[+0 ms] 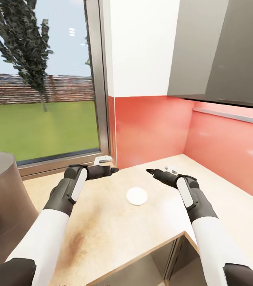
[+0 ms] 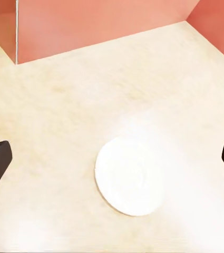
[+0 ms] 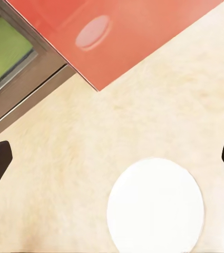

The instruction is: Set up a coffee station on the kitchen countertop: keep the coffee maker on the countertop, move the bottle of coffee from the kitchen shelf to the counter next to the coffee maker, place a paper coffee filter on top of the coffee maker, put the saucer next to the coffee maker with the coffee cup on the saucer, and place the electric kettle next to the coffee maker.

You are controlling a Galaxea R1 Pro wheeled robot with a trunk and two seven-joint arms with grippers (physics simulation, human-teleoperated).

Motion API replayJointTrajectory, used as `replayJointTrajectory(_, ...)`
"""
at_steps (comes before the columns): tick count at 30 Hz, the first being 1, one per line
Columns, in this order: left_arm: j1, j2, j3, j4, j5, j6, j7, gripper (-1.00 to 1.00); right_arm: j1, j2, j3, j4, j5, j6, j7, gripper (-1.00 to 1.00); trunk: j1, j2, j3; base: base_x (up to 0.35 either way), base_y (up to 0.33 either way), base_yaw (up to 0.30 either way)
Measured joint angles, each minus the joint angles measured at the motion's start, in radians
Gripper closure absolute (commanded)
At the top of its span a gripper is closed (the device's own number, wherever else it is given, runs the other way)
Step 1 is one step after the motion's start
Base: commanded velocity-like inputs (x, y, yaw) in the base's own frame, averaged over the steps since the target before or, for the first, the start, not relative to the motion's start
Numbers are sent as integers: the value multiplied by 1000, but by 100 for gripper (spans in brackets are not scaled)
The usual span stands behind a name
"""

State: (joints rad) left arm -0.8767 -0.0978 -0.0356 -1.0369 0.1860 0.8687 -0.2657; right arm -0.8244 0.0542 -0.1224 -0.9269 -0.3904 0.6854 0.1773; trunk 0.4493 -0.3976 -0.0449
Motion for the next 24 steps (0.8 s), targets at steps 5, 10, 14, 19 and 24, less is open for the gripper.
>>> replayJointTrajectory(5,1,0,0,0,0,-2,0,-100,0,0,0,0,0,0,0,-100,0,0,0,0,-185,130)
replayJointTrajectory(10,10,-3,-1,1,1,-3,0,-100,0,0,0,0,0,0,0,-100,0,0,0,0,-136,21)
replayJointTrajectory(14,12,-13,0,1,1,-4,0,-100,0,0,0,0,0,0,0,-100,0,0,0,0,-33,4)
replayJointTrajectory(19,13,-20,-1,0,0,-5,1,-100,0,0,0,0,0,0,0,-100,0,0,0,0,-5,24)
replayJointTrajectory(24,14,-21,0,0,0,-6,1,-100,0,0,-1,1,-1,0,0,-100,0,0,0,5,-55,124)
